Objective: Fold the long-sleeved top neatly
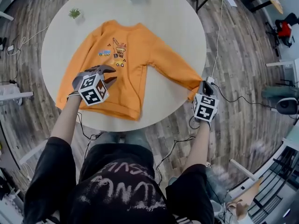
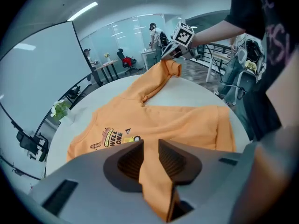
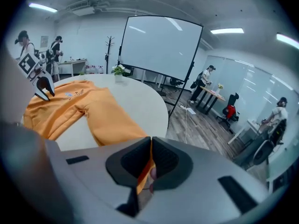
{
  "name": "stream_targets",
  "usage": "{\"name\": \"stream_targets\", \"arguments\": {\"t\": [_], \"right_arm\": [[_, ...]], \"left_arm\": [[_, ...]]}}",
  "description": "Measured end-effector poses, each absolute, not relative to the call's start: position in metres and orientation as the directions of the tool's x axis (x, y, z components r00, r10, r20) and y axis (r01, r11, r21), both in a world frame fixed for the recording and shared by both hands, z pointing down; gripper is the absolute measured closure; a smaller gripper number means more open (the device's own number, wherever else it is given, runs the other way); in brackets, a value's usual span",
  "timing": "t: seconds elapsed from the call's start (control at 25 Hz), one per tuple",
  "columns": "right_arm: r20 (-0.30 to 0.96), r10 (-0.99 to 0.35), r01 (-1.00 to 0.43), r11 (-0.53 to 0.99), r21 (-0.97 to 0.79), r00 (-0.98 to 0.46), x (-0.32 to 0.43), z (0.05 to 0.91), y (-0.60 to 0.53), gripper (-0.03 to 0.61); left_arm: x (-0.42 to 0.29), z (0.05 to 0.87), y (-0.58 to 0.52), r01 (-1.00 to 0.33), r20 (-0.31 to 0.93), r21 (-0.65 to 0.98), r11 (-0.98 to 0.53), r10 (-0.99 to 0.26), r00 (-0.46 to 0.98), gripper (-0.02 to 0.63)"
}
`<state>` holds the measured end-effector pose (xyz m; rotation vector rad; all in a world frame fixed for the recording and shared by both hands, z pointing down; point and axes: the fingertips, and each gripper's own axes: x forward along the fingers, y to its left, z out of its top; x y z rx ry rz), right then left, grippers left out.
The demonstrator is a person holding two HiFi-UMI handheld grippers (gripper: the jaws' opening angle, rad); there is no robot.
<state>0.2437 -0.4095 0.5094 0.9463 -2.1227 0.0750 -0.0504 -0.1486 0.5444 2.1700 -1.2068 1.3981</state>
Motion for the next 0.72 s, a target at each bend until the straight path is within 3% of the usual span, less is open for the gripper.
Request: {"name": "stream_targets", "arguments": {"t": [0.16,0.36,0.72], "right_arm": [[0.722,-0.556,-0.619,0.752,0.226,-0.412,0.242,0.533,-0.433,0.557],[0.726,-0.504,-0.540,0.813,0.216,-0.468,0.228,0.544,-0.437,0.427],[0.671,-0.488,-0.453,0.857,0.247,-0.558,0.178,0.516,-0.419,0.437]], "left_arm": [[-0.046,0.556,-0.168,-0.779,0.874,-0.175,-0.602,-0.460,0.159,0.503],[-0.046,0.562,-0.178,-0.795,0.886,-0.168,-0.583,-0.442,0.138,0.502],[-0.061,0.551,-0.162,-0.829,0.876,-0.200,-0.523,-0.475,0.088,0.502]]}}
